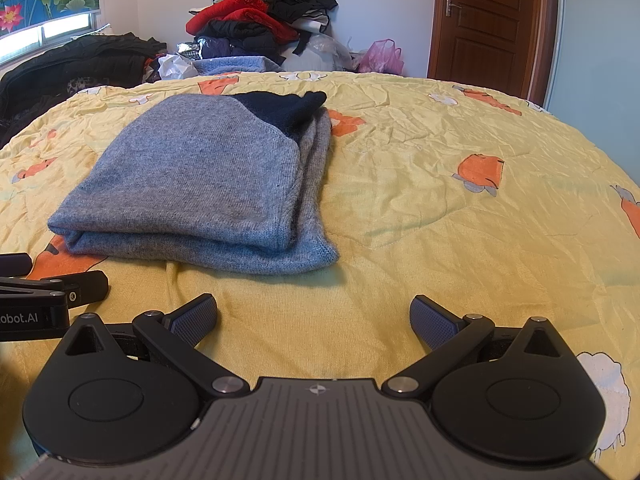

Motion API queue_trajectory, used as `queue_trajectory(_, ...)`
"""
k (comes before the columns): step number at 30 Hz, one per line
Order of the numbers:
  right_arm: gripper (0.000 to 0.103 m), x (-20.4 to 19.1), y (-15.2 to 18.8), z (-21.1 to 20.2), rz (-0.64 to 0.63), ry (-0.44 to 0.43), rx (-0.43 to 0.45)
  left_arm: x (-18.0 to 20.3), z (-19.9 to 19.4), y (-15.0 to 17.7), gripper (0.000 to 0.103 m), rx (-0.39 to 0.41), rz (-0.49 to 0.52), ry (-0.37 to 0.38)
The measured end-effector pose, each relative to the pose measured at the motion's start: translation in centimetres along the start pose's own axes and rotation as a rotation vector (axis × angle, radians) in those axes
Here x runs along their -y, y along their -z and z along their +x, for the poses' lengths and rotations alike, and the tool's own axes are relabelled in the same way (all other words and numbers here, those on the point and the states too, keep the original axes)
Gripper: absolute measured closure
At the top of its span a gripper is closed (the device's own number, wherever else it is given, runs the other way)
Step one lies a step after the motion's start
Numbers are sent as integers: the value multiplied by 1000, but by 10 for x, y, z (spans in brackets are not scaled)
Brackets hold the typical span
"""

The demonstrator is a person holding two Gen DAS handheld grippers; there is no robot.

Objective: Fold small clothes

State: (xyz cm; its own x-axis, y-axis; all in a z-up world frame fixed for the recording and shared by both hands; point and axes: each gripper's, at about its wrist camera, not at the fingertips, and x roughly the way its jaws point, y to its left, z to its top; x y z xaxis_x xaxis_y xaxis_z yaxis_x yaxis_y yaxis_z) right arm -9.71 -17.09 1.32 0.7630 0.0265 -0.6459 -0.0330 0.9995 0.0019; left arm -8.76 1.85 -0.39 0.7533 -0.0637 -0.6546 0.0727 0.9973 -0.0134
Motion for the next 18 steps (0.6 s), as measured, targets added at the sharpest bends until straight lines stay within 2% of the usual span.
queue_trajectory(18,0,-1,0,0,0,0,-1,1,0,-1,0,-2,3,-3)
